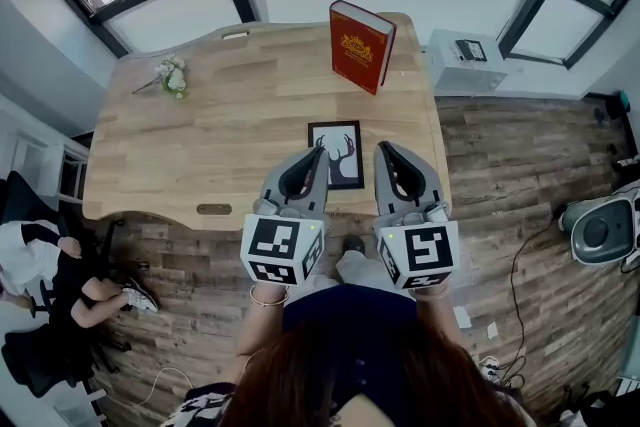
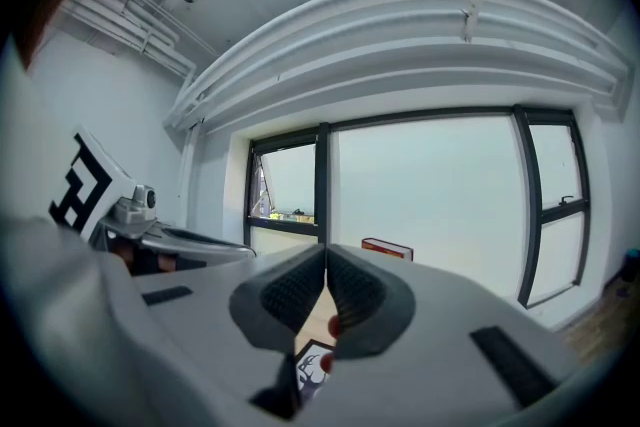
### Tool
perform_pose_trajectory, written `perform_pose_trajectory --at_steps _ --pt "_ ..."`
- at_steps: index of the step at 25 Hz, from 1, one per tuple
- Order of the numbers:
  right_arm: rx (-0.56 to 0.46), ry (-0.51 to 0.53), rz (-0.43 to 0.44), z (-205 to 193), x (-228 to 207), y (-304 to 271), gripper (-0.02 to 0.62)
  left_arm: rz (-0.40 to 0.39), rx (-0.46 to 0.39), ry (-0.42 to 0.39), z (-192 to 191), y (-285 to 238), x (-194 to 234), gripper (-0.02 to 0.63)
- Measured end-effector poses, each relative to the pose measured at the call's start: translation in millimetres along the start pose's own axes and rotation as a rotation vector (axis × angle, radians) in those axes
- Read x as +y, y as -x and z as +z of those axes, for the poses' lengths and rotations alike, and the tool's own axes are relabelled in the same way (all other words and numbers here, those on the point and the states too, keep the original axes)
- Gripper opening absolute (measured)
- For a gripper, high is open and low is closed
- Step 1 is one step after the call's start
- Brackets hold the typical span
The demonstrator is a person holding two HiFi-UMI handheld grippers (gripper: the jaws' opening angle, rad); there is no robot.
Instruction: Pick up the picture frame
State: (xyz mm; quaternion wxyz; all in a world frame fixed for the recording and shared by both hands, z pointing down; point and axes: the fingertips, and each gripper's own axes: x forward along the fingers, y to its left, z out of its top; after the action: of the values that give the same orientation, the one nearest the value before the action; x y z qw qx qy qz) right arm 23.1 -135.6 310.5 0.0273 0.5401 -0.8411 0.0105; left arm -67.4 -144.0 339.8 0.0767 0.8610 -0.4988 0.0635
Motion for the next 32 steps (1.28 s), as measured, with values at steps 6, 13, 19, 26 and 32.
perform_pose_trajectory --at_steps 6,13,19,26,32 --pt "0.031 -0.001 0.036 -9 -17 -20 0.026 0.023 0.015 0.002 0 -24 7 0.029" --pt "0.077 0.01 0.071 -26 -33 -40 0.027 0.064 0.061 -0.005 -13 -43 18 0.029" --pt "0.141 0.011 0.101 -52 -32 -52 0.028 0.06 0.131 0.041 -40 -50 31 0.031" --pt "0.188 0.004 0.101 -72 -30 -64 0.028 0.044 0.194 0.054 -66 -60 43 0.031" --pt "0.256 -0.011 0.098 -96 -28 -77 0.028 0.008 0.253 0.071 -88 -68 54 0.031"
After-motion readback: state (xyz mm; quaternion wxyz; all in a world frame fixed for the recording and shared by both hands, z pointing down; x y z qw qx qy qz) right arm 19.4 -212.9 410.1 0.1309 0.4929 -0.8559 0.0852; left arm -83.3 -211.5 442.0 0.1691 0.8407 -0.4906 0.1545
